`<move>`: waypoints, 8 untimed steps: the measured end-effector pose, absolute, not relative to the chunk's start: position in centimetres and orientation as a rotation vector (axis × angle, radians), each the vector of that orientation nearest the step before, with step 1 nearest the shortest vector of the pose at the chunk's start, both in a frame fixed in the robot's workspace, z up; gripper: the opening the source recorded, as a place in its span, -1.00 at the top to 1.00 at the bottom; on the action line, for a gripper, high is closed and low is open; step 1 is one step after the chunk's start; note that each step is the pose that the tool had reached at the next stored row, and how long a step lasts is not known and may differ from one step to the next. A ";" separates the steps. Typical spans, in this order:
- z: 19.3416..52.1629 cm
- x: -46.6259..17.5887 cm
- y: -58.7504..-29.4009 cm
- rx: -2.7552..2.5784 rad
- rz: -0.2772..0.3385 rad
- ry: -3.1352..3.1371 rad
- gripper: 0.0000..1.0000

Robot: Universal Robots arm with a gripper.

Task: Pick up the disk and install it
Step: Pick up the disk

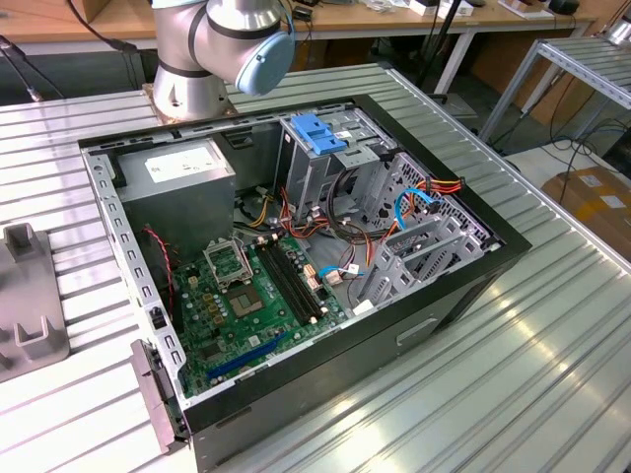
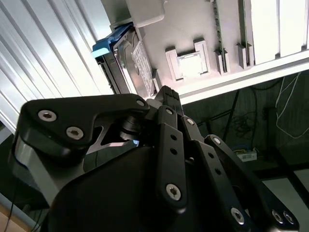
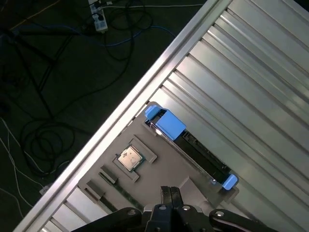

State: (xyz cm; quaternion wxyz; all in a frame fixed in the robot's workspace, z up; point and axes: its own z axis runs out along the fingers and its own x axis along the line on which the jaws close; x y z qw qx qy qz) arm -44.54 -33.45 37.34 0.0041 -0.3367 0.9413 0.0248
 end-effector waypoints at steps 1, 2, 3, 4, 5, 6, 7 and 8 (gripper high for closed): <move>37.3 -44.5 -33.4 -1.065 0.078 2.946 0.80; 37.3 -44.5 -33.4 -1.070 0.078 2.944 0.80; 37.3 -44.5 -33.4 -1.079 0.078 2.941 0.80; 37.3 -44.5 -33.4 -1.089 0.078 2.938 0.80; 37.3 -44.5 -33.4 -1.098 0.078 2.934 0.80; 37.3 -44.5 -33.4 -1.106 0.078 2.932 0.80; 37.3 -44.5 -33.4 -1.116 0.078 2.928 0.80; 37.3 -44.5 -33.4 -1.122 0.078 2.926 0.80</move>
